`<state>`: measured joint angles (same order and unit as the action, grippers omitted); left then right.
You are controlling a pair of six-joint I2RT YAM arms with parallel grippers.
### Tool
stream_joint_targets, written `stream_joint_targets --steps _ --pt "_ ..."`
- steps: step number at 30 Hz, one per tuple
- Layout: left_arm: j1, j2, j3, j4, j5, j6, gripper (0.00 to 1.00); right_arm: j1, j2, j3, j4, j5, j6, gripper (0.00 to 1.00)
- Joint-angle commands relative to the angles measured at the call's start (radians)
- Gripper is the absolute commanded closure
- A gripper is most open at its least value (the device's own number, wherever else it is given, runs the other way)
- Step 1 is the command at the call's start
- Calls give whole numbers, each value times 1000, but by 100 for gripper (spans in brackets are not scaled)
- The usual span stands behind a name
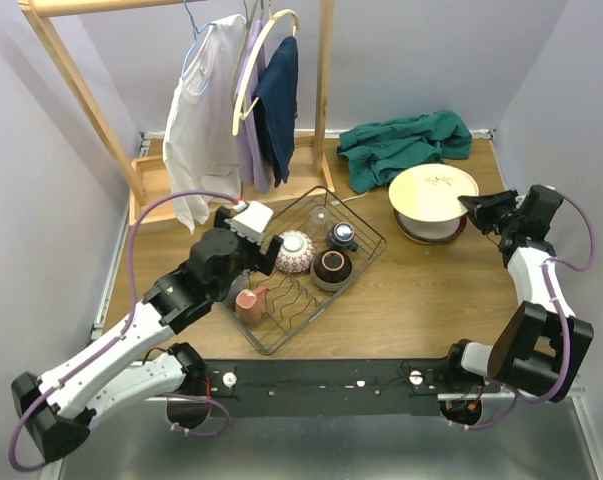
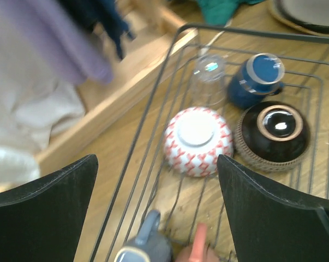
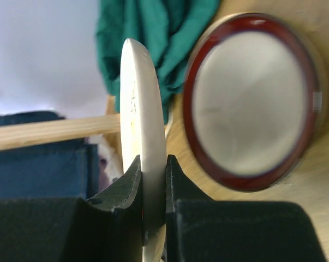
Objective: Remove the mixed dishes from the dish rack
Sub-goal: Place the plate at the center of the board.
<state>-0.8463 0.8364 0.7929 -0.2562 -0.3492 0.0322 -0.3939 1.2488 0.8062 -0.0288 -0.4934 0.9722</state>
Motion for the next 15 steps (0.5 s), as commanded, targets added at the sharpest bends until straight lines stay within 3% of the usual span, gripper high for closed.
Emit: stream_joint_targets --steps 1,7,15 --pt "157 -117 -84 -66 79 -175 1 -34 27 -50 171 27 7 99" --pt "292 -264 -190 -45 61 -229 1 -39 73 -75 178 56 -46 99" --pt "297 -342 -228 0 -86 -201 1 -43 145 -68 138 78 -125 98"
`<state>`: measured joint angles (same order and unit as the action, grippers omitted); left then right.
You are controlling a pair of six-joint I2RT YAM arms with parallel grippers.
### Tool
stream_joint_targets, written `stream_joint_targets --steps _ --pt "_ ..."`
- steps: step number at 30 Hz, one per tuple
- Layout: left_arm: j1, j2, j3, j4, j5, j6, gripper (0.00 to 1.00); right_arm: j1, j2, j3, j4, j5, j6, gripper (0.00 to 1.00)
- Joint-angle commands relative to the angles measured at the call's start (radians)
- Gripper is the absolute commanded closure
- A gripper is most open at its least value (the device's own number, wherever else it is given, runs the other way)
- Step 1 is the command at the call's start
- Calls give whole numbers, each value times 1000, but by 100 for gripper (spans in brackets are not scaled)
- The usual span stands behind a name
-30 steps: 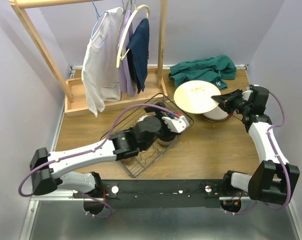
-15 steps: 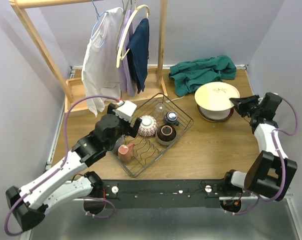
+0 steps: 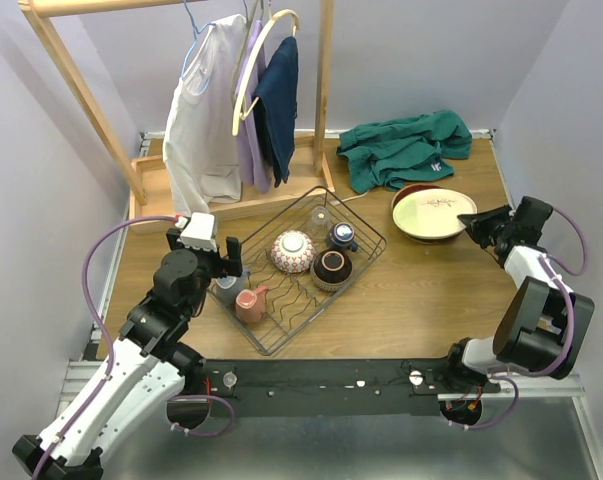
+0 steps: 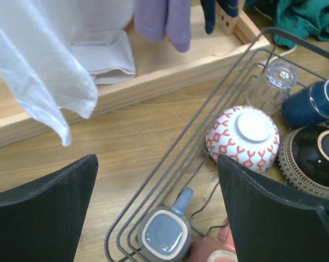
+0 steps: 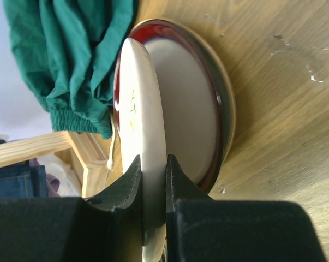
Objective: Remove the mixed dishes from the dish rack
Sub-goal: Place the plate at the center of the board.
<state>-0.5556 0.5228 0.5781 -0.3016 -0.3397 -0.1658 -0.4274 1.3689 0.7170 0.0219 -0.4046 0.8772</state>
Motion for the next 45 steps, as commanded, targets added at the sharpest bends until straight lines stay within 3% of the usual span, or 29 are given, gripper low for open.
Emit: stream_joint_targets --steps 1,6,11,17,26,37,45 --pt "6 -40 -18 47 -104 0 1 -10 28 21 75 -10 -47 95" --pt "8 -63 -32 59 -128 21 1 -10 53 18 30 -2 -92 82" --pt "6 -63 -34 61 -140 23 1 -10 55 47 -111 32 -162 62" --pt "6 -58 -35 68 -128 28 1 -10 53 99 -249 79 -247 45" --pt "6 -58 -37 65 -119 29 1 -10 79 142 -333 83 -305 32" --pt "6 -47 -37 65 -94 31 1 -1 171 213 -329 -7 -276 29" --pt "6 -40 -35 67 -84 34 1 42 231 301 -387 24 -256 21"
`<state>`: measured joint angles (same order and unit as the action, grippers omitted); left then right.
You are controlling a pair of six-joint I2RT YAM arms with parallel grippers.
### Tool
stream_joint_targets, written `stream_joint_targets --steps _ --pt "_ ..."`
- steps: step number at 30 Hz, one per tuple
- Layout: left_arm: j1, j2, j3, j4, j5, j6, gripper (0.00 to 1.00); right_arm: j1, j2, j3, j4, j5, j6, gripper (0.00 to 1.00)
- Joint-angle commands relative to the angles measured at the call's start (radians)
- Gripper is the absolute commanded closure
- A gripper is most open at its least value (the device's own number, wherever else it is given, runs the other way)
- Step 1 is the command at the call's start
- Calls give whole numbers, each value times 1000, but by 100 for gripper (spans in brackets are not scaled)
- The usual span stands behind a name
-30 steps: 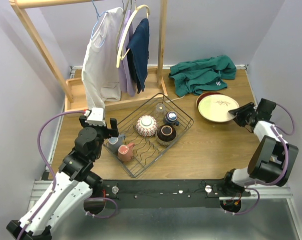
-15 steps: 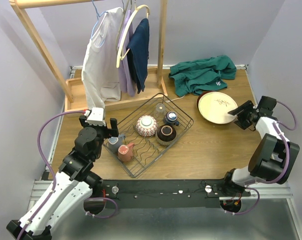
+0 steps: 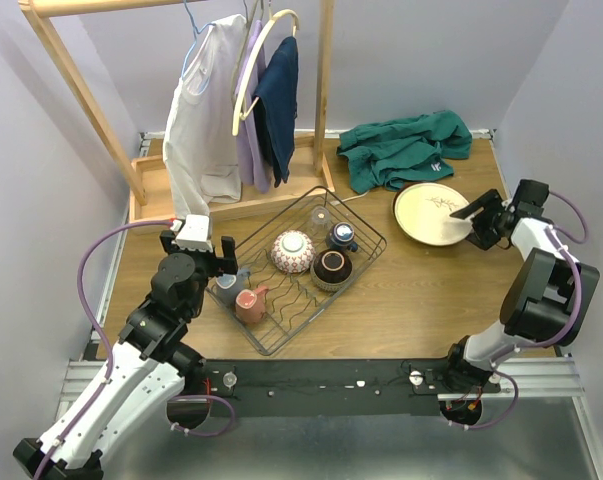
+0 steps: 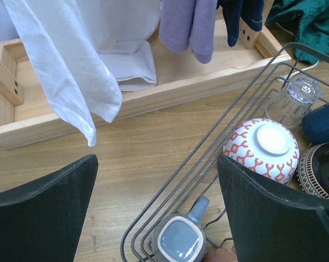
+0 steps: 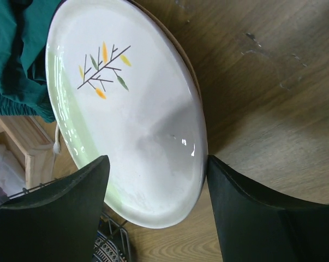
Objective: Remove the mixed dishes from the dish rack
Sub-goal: Place the plate at the center of the board.
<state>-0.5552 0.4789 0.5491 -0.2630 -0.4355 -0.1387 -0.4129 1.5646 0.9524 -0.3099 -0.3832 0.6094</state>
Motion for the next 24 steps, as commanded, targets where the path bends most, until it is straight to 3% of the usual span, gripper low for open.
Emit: stream_joint_targets --steps 1,16,24 --pt "8 6 -6 30 14 7 1 32 49 74 -69 9 10 20" --pt "8 27 -6 30 38 11 1 75 133 186 -156 73 16 15" --pt "6 67 5 19 86 7 1 85 83 148 -201 116 -25 9"
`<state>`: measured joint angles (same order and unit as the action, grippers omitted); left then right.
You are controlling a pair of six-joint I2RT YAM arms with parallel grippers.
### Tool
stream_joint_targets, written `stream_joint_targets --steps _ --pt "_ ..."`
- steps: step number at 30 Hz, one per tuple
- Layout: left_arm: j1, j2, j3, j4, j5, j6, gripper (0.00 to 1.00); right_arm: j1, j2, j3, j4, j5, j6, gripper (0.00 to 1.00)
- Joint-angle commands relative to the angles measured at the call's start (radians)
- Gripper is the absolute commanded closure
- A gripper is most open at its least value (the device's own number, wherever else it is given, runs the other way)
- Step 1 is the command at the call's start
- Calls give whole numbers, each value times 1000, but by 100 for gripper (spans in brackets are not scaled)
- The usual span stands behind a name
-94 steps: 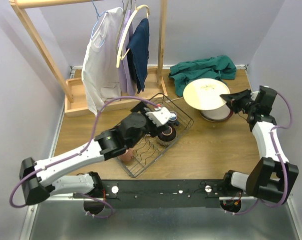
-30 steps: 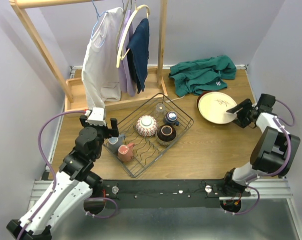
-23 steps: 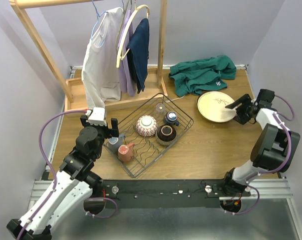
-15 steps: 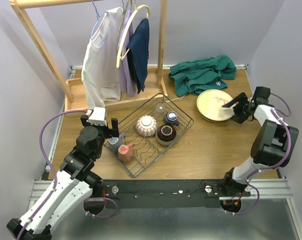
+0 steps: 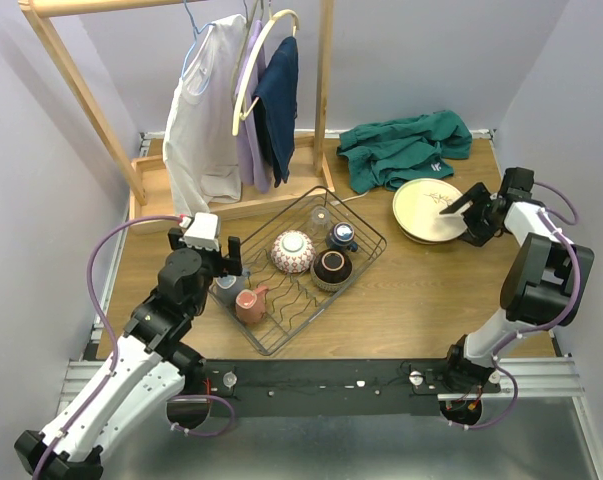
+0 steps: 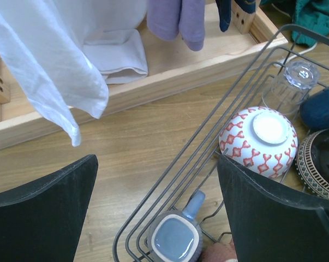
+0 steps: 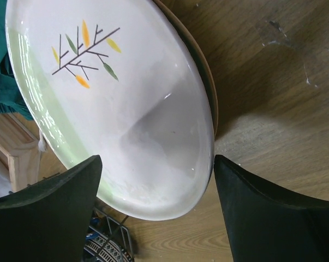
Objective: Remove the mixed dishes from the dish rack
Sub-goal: Place the plate at the center of the board, then pick up the cup from the dish rack.
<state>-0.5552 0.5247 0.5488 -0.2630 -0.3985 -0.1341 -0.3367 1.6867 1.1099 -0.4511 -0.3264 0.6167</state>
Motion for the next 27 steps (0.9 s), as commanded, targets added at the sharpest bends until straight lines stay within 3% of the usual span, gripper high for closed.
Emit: stream_joint_targets --steps 1,12,19,27 --pt "6 29 8 16 68 -2 1 8 -50 -15 -75 70 -38 8" --pt "6 195 164 -148 245 -88 1 10 -336 -102 -103 129 -87 0" --pt "3 311 355 -447 331 -191 1 25 -518 -240 -29 79 -61 0" --pt "3 443 484 -682 394 -358 1 30 -573 -329 5 12 -40 0"
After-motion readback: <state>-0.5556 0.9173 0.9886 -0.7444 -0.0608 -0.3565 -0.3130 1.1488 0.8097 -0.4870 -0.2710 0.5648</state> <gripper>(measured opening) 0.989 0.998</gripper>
